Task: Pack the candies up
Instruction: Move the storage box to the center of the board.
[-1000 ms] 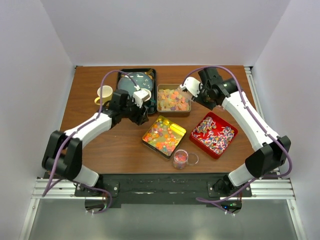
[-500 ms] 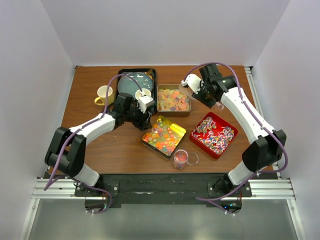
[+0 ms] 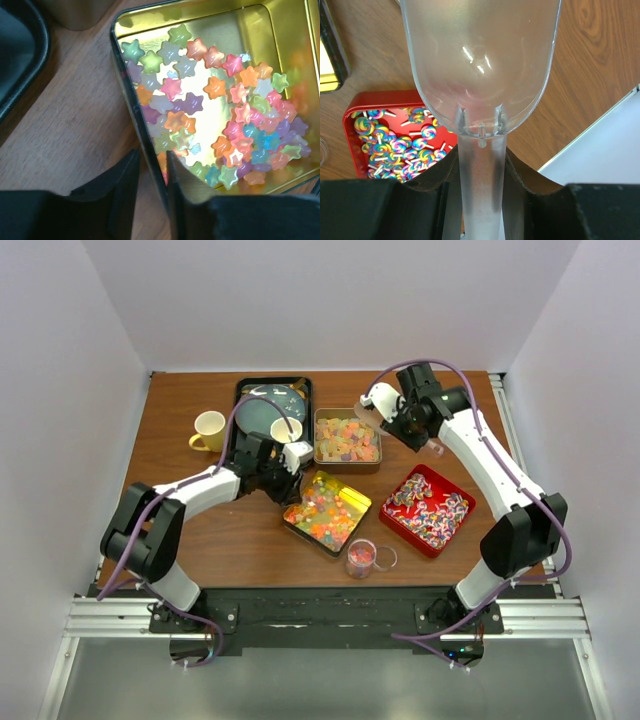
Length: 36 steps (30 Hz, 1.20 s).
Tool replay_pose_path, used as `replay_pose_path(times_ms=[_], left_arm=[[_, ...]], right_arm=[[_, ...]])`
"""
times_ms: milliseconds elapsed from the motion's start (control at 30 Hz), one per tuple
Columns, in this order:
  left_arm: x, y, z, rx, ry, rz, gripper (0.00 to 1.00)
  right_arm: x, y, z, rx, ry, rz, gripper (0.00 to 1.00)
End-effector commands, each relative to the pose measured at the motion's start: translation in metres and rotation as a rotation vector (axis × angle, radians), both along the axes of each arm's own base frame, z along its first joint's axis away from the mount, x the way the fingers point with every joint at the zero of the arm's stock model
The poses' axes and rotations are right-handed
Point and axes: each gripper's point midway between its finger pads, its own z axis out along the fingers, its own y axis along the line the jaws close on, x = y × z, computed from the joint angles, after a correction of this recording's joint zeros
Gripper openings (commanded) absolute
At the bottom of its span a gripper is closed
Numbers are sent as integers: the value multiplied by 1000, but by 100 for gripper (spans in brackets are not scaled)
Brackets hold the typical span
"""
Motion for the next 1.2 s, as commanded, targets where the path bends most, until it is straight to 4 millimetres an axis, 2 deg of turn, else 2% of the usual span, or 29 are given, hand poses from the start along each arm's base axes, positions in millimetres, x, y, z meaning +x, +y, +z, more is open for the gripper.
replay_pose_path(times_ms=[0, 67, 200, 300, 400, 500, 600, 667, 700, 733, 833, 900, 967, 1000, 1033, 1067, 1100, 1133, 1167], left_arm=[[10, 29, 5, 71, -21, 55, 29], [6, 45, 2, 92, 0, 71, 26], [6, 93, -1, 148, 38, 148, 22], [-6, 126, -6, 201, 85, 173, 18], [-17, 151, -5, 253, 62, 158, 16], [-29, 168, -7, 298, 44, 150, 16], [-37, 185, -1, 328, 50, 164, 16], [-36, 193, 14, 342, 0, 171, 23], [-32, 194, 23, 345, -37, 180, 31], [-23, 194, 43, 337, -115, 191, 45], [15, 183, 99, 238, -298, 254, 60], [37, 154, 139, 82, -385, 222, 63], [55, 124, 150, -13, -397, 172, 67], [61, 94, 168, -51, -427, 95, 68], [67, 75, 155, -70, -379, 32, 68], [62, 51, 154, -112, -353, -62, 68], [62, 22, 169, -149, -373, -149, 68], [68, 5, 152, -159, -329, -189, 68], [70, -8, 150, -164, -327, -224, 68]], right_arm=[[13, 5, 23, 49, -77, -17, 0], [13, 5, 21, 44, -73, -16, 0], [16, 5, 19, 40, -70, -13, 0], [18, 7, 17, 43, -61, -11, 0], [22, 11, 13, 50, -49, -6, 0], [26, 14, 15, 60, -48, -4, 0], [30, 17, 15, 64, -45, -4, 0], [32, 16, 18, 59, -54, -9, 0], [33, 15, 19, 56, -61, -11, 0], [34, 14, 19, 54, -66, -13, 0], [33, 13, 17, 47, -62, -23, 0], [34, 11, 17, 49, -66, -38, 0], [37, 5, 18, 53, -76, -62, 0], [38, 3, 18, 63, -75, -78, 0], [41, -5, 19, 74, -76, -104, 0], [43, -9, 22, 93, -81, -130, 0], [44, -11, 21, 116, -68, -137, 0], [46, -24, 21, 127, -66, -176, 0], [47, -28, 21, 141, -61, -191, 0]])
